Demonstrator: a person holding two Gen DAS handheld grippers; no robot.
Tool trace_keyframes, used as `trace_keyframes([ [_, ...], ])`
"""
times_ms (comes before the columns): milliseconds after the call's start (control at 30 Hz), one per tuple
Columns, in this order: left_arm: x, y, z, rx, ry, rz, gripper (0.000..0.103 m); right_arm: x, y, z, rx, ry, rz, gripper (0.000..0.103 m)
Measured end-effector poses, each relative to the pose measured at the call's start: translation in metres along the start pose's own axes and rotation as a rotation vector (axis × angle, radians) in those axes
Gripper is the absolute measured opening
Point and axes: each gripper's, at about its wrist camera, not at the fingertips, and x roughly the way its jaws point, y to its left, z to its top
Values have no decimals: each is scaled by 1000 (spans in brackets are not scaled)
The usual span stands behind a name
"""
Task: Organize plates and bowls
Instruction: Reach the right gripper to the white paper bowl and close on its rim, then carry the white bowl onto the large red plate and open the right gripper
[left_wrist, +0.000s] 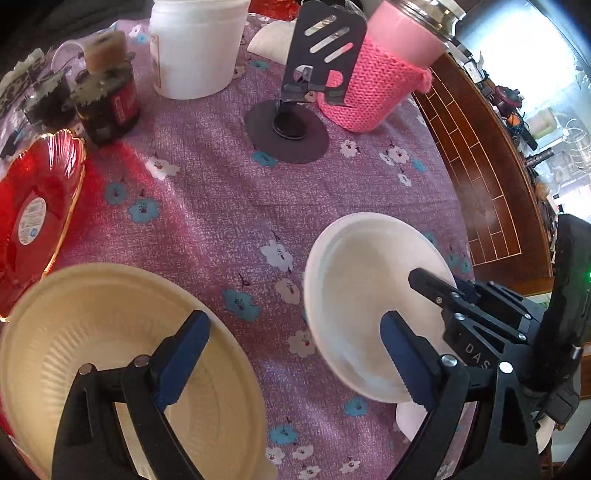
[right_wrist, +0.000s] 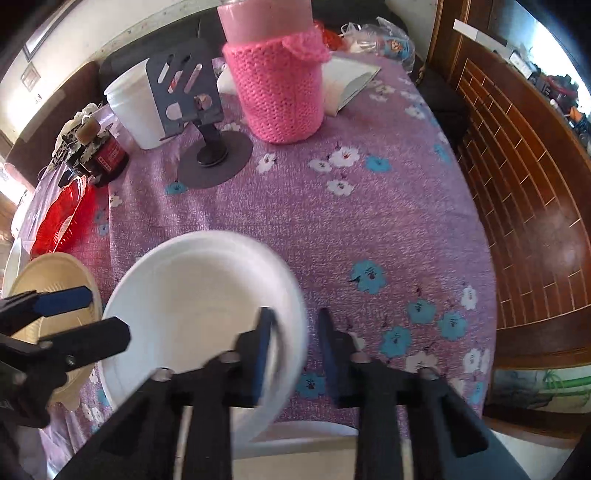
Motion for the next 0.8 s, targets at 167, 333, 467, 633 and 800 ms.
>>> trace_keyframes([
  [167, -5, 12, 1, -28, -8, -35, 93, -12, 1, 2, 46, -44, 101, 9],
  [333, -17, 20, 2, -50, -29, -78, 93, -26, 4, 2, 94, -81, 213, 7],
  [467, -28, 27, -1, -62, -46, -124, 93, -32, 2, -3, 154, -96, 334, 7],
  [633, -41, 34, -12, -52, -47, -175, 87, -46, -1, -13, 213, -119, 438, 7],
  [800, -55, 26, -37, 28, -30, -157, 14, -59, 12, -24, 216, -134, 485, 8],
])
